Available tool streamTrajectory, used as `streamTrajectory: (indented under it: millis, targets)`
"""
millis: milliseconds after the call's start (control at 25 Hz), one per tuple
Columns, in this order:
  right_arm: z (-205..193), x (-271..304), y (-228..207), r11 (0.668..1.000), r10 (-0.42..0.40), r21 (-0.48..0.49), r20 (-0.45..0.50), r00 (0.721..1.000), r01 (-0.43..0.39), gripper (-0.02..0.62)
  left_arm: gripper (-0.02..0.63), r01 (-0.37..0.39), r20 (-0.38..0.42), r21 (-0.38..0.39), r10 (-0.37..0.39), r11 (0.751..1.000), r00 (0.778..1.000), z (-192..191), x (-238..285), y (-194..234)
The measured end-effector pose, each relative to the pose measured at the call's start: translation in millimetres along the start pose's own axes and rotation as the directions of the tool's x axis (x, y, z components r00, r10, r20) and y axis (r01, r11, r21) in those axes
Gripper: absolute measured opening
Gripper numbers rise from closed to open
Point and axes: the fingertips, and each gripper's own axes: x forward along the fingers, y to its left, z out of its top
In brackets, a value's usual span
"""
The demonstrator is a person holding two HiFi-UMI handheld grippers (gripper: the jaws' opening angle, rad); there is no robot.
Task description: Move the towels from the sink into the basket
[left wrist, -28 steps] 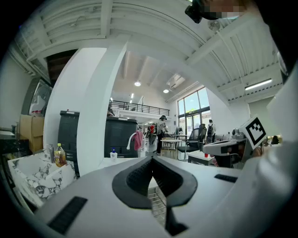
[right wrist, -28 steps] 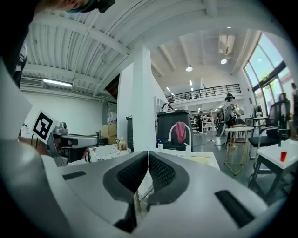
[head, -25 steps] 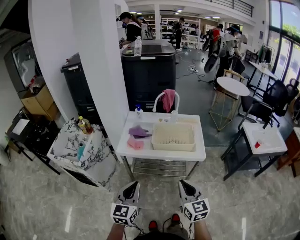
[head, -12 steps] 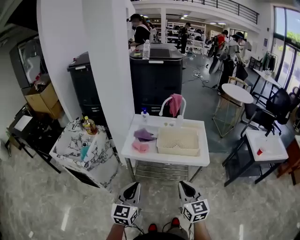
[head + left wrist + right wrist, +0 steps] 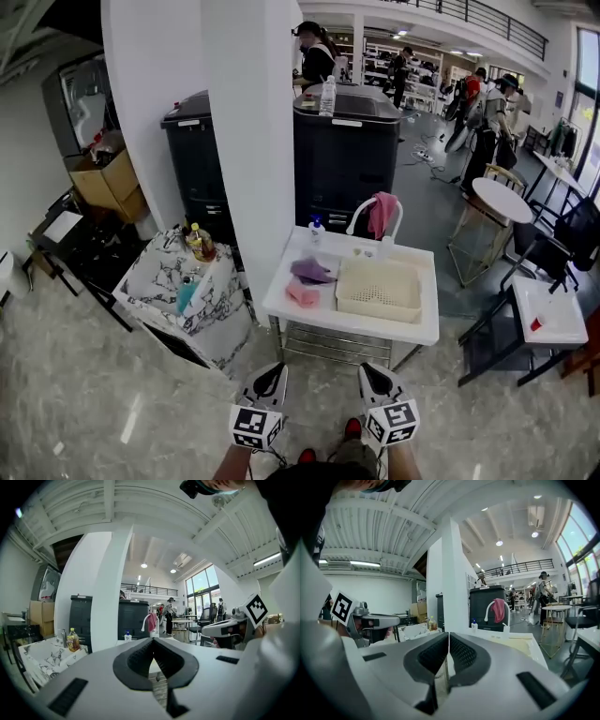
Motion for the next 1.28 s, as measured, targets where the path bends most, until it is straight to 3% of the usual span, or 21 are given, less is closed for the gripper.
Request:
streamTrajectory:
  millis: [280, 640, 1280]
  targets:
    - [-0.9, 47.4, -9.0, 0.998, 0.062, 0.001, -0.024, 0.998, -0.062, 0.031, 0.003, -0.072, -0.022, -0.013, 0.071, 0.997, 0.997, -5.0, 25.3, 30.0]
    - [11.3, 122.9, -53.1, 0.99, 0.144, 0.005, -0.038, 0.989, -0.144, 0.031, 0.003, -0.163, -0.03, -0.026, 0.162, 0.986, 0.986, 1.7, 92.4, 59.5]
    - [14.4, 224.4, -105.1, 0.945, 0.328, 0.031, -0.063, 0.943, -0.326, 0.031, 0.003, -0.289, -0.058, -0.051, 0.286, 0.956, 0.957, 7.7, 187.4, 81.4]
